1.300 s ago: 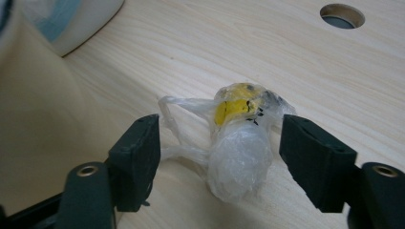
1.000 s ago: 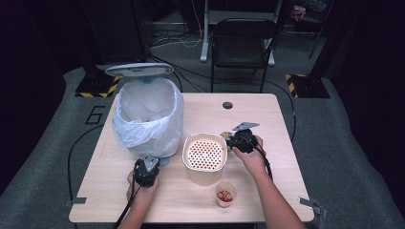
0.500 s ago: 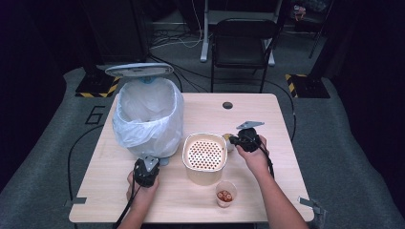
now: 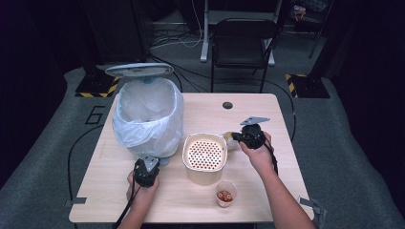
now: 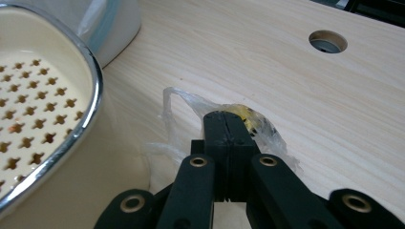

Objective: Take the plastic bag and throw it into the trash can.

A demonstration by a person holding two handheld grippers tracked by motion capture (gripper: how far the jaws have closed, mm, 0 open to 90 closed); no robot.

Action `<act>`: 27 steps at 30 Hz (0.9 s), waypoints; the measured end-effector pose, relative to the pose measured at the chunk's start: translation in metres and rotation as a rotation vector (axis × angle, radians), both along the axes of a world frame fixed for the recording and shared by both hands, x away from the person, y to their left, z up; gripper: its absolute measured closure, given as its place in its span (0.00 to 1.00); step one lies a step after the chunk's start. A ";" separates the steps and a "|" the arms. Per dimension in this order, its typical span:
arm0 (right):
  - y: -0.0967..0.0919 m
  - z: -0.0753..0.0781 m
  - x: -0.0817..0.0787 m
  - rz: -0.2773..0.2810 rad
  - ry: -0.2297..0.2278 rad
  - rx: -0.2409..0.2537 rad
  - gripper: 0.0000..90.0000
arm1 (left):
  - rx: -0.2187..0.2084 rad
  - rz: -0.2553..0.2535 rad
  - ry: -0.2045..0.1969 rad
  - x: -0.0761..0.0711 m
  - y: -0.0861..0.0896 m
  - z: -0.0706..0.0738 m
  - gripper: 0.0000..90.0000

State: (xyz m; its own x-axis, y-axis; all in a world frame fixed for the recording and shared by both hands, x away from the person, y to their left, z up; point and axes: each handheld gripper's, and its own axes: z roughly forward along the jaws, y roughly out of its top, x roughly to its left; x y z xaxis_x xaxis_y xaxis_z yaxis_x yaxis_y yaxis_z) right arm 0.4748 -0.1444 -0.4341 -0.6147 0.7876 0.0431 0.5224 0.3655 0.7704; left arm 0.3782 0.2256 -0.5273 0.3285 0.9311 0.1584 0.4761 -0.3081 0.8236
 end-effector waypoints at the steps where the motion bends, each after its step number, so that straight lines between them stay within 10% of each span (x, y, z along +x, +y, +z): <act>1: 0.000 0.000 0.000 0.000 0.000 0.000 1.00 | 0.000 0.000 0.000 0.000 0.000 0.000 1.00; 11: -0.005 0.021 -0.004 0.001 -0.010 0.002 1.00 | 0.002 -0.004 0.010 0.000 0.000 0.001 1.00; 27: -0.008 0.098 -0.011 0.026 -0.088 0.015 1.00 | 0.000 0.000 0.000 0.000 0.000 0.000 1.00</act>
State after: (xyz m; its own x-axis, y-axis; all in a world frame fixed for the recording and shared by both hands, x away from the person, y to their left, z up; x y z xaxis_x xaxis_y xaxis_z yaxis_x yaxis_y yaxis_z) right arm 0.4643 -0.1526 -0.3364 -0.6372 0.7707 -0.0005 0.4427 0.3666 0.8183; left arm 0.3783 0.2256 -0.5273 0.3288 0.9310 0.1586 0.4763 -0.3085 0.8234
